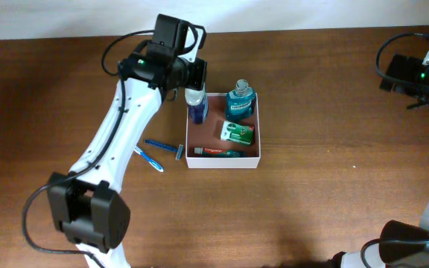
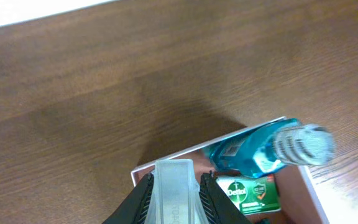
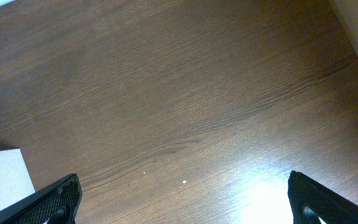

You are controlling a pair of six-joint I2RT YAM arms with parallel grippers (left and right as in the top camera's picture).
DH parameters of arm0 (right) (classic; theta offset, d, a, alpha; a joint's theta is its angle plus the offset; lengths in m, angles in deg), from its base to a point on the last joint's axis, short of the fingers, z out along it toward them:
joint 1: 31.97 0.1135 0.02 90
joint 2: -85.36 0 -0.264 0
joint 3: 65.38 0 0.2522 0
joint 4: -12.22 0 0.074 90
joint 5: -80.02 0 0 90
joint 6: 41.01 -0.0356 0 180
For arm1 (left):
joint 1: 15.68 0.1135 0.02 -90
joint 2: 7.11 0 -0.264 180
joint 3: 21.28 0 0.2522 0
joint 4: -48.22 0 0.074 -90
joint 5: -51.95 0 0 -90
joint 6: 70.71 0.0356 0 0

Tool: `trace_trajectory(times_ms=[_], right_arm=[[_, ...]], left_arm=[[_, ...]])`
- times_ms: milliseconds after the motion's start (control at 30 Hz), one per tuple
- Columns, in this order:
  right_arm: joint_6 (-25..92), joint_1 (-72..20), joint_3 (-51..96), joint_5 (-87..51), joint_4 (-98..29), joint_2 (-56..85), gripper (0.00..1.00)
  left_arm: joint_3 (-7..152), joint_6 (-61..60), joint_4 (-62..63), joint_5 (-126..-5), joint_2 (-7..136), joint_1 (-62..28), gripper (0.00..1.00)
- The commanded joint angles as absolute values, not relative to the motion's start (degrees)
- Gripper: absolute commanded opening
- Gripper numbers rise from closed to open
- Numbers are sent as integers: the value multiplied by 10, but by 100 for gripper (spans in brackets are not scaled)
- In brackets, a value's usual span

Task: Pack container
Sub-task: 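Lower the soap bottle into the box's left side and release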

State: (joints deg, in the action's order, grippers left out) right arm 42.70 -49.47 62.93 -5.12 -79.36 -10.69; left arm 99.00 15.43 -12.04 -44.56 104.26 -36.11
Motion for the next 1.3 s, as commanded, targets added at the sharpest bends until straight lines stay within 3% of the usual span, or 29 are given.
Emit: trace_trajectory(times_ms=[0,400,600,967,1033,1267], right_arm=[[420,-497,633,-54,-793,-110,98],[420,-497,633,-54,-793,-110,99],[420,-497,633,-54,-793,-110,98],[420,-497,633,-54,-793,-110,98],[420,-497,633,-54,-793,-110,98],[420,-497,633,-54,-793,-110,99]], left_arm=[[1013,164,-117,-441,1057,-372,21],[1013,164,-115,-339,1089,-396,17],[1013,164,-115,-339,1109,-398,25],[1013,164,-115,-339,1110,-398,26],[1013,164,-115,-339,1110,-398,41],[1013,164,-122,-340,1110,-398,51]])
